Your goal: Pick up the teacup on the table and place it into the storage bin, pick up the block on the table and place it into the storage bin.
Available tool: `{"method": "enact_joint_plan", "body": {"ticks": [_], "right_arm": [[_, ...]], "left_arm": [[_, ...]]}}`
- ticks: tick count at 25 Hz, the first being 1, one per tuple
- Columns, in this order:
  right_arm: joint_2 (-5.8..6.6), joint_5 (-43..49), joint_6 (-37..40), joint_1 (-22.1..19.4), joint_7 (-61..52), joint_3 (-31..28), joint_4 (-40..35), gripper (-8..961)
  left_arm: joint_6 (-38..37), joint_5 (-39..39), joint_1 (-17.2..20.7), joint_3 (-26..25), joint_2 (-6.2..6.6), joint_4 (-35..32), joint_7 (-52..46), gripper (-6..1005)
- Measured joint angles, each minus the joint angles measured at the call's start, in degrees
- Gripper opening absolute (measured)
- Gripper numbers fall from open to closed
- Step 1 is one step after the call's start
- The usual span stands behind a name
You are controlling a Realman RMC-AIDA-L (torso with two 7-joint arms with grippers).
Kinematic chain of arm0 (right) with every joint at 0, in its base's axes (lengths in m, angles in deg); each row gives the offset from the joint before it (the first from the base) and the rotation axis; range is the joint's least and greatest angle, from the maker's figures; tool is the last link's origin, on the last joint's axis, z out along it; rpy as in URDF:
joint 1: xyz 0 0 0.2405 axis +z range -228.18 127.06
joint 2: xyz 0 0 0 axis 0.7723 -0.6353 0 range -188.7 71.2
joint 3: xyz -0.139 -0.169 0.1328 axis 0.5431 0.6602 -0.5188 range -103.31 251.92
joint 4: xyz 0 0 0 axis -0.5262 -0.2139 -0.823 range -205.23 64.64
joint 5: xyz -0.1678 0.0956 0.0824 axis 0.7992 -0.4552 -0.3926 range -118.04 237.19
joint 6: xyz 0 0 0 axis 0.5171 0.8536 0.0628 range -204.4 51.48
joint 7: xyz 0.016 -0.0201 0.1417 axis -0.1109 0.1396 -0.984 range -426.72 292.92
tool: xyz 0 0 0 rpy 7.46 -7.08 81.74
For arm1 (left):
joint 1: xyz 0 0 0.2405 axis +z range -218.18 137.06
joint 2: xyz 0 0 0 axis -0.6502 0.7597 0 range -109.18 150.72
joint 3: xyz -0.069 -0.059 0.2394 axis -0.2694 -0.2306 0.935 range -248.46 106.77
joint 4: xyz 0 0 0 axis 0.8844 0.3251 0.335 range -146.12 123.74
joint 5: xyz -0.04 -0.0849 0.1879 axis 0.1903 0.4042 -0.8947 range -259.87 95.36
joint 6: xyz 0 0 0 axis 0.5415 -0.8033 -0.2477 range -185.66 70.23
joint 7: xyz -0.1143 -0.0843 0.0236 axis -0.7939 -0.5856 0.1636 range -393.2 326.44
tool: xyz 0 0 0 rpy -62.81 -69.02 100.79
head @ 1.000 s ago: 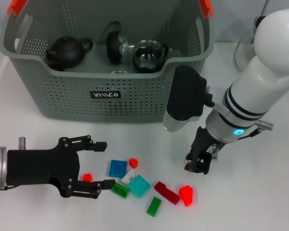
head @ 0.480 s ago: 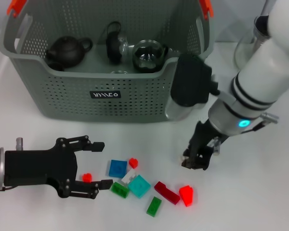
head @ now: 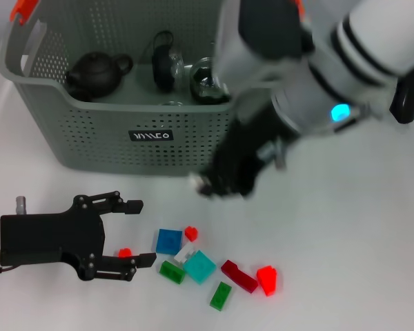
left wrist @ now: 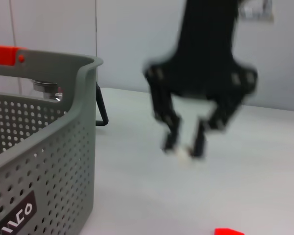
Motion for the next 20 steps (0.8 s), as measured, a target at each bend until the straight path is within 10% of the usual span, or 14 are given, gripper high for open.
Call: {"method": "enact_joint_plan", "body": {"ticks": [20], "right_arm": [[0.21, 7.9, -24.0, 2.3, 0.5, -12.1, 5.2, 204]], "left_arm": [[3.1, -5.3, -1.5, -3.1, 1.21, 0.0, -0.6, 878]]}}
